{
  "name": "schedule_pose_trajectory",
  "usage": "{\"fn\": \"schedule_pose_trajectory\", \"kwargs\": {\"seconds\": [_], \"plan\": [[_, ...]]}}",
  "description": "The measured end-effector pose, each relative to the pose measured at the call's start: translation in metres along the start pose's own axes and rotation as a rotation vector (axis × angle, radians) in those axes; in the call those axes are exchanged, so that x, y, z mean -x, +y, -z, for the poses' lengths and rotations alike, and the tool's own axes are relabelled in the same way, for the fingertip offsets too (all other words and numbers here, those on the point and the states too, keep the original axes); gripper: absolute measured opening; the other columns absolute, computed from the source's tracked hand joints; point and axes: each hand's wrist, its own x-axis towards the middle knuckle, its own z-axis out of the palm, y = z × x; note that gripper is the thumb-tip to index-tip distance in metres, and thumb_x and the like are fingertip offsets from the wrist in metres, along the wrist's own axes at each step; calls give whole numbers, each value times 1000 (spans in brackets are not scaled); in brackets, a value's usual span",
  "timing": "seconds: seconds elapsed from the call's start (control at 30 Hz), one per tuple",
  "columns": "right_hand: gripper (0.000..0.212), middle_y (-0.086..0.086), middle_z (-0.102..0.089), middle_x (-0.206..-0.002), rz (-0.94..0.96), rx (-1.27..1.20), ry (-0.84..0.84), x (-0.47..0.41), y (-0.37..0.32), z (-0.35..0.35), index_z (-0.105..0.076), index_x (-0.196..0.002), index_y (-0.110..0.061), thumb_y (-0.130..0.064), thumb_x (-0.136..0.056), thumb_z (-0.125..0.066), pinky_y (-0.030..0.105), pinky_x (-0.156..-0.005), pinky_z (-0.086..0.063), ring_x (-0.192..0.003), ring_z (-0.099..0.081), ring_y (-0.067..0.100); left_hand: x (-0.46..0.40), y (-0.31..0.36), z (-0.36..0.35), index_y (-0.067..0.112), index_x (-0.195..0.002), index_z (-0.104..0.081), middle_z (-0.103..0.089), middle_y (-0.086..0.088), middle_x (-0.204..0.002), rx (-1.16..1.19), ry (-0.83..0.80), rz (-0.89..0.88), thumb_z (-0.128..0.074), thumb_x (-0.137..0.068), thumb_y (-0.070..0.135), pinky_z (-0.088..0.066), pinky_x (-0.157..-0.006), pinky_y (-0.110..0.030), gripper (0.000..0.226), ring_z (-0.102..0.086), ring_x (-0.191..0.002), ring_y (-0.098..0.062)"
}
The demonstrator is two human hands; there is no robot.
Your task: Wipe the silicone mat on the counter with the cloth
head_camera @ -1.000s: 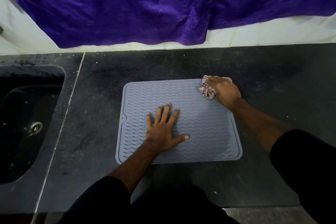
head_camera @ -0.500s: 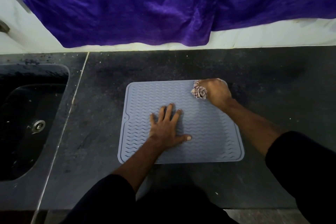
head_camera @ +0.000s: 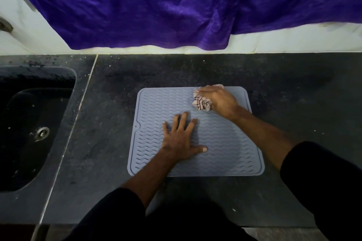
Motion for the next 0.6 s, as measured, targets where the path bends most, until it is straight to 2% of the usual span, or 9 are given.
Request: {"fn": "schedule_pose_trajectory", "kwargs": {"seconds": [0.1,0.17,0.27,0.3,0.37,0.47,0.53,0.6], "plan": [[58,2,-39,-149,48,70,-35,7,-1,-8,-45,-139,-20,5,-87,-48,36,-114,-25,-139,-34,22,0,1,1,34,-153,5,20,-2,-161,-8,-1,3,-41,-70,88,3,-113,-67,109,18,-147,-31],[54,2,-46,-145,2,99,-16,7,5,-6,-50,-136,-22,0,-86,-53,35,-110,-31,-135,-40,22,1,1,1,34,-153,5,21,-2,-161,-4,0,5,-41,-71,88,3,-113,-66,109,18,-147,-30],[43,4,-62,-127,-173,124,-13,1,6,5,-58,-126,-23,-18,-84,-68,38,-95,-47,-116,-57,23,3,1,1,33,-153,5,20,-2,-161,4,7,-1,-42,-71,87,2,-113,-67,109,18,-147,-30],[43,5,-63,-125,-192,99,-4,-3,2,8,-57,-125,-22,-20,-84,-69,38,-93,-48,-113,-58,24,3,1,2,33,-153,4,20,-2,-161,8,10,-3,-42,-71,86,2,-112,-67,108,18,-147,-30],[48,6,-56,-135,-111,36,21,-12,-11,5,-53,-132,-20,-16,-86,-65,37,-102,-41,-124,-50,25,2,0,1,34,-154,5,20,-2,-161,17,10,-7,-42,-72,86,2,-112,-67,108,18,-147,-30],[55,3,-35,-152,50,103,-52,-16,-30,-10,-39,-143,-19,-3,-91,-49,32,-115,-21,-141,-30,22,2,0,1,34,-153,6,19,-3,-161,10,2,-7,-40,-71,87,2,-112,-67,108,19,-147,-31],[56,2,-34,-153,29,140,-51,-15,-30,-14,-38,-143,-21,-2,-92,-46,32,-115,-22,-141,-30,21,2,0,0,34,-153,7,20,-3,-161,-3,-2,-7,-40,-71,88,3,-112,-67,108,19,-146,-31],[51,3,-46,-145,-20,165,-37,-17,-26,-9,-48,-137,-21,-7,-89,-54,35,-109,-33,-133,-42,23,2,0,0,35,-153,7,21,-2,-160,2,2,-4,-40,-72,87,4,-112,-66,108,19,-146,-30]]}}
